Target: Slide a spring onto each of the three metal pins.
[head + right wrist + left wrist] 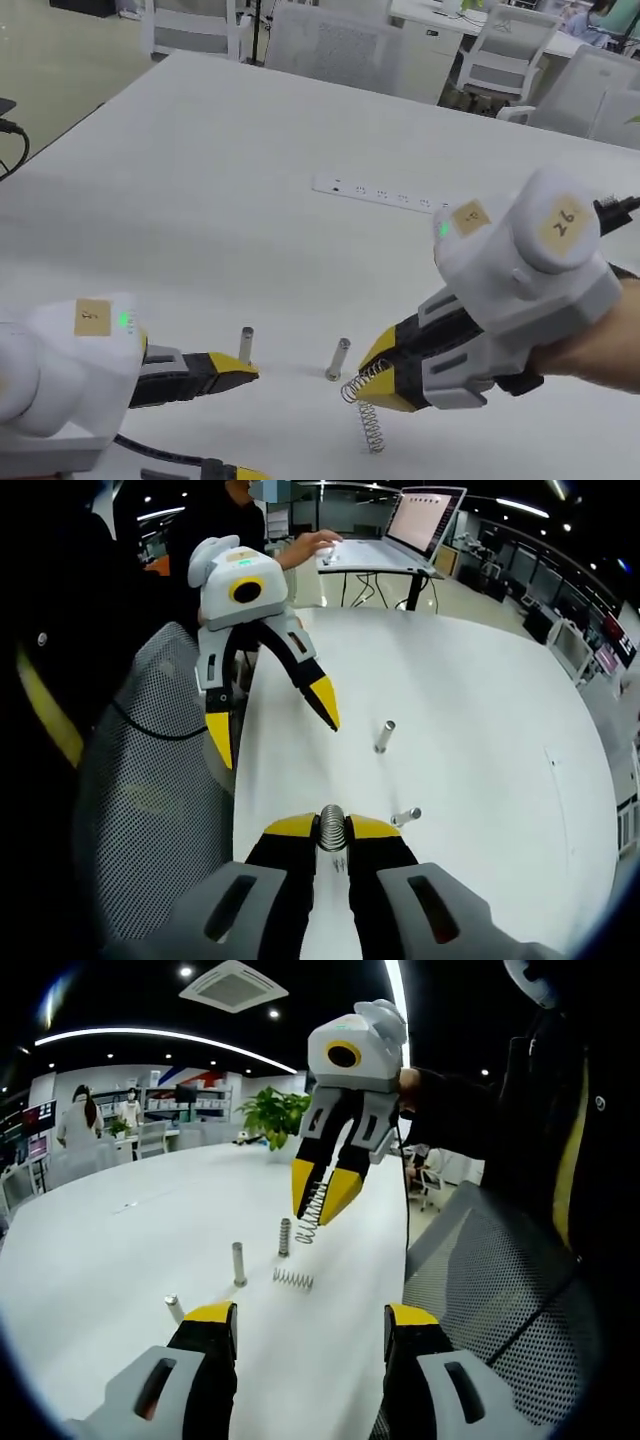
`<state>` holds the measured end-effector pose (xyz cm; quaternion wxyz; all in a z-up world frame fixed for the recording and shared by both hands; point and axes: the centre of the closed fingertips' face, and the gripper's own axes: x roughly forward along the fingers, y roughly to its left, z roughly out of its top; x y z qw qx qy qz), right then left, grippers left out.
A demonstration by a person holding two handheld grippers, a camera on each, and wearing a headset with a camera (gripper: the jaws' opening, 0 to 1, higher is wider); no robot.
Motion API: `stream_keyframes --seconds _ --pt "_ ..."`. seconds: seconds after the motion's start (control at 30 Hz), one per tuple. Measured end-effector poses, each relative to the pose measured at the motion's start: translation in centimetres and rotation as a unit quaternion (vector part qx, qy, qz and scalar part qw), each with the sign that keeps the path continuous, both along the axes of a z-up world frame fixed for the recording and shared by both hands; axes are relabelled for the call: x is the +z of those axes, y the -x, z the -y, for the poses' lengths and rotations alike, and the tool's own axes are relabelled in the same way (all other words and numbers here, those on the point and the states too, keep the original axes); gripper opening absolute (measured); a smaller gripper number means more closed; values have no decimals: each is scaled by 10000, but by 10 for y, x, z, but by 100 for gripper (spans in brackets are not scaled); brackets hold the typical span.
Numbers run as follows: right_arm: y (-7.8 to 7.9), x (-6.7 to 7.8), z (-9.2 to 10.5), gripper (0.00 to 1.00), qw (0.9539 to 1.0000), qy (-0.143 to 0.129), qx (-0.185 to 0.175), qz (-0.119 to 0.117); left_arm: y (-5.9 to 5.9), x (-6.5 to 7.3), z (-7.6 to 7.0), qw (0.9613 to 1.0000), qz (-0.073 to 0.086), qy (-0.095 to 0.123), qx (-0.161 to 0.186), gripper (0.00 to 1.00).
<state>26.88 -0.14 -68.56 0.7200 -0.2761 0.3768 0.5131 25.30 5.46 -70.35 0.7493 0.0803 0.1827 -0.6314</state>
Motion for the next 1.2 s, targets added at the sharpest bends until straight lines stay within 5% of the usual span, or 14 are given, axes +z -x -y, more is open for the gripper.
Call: stream_keyframes --seconds 0.6,1.2 --pt "-20 3 14 9 9997 201 -95 98 -8 -1 -23 9987 -1 53 504 56" --pt "-50 -5 18 9 9982 577 14 146 -15 -7 -42 9962 205 -150 835 56"
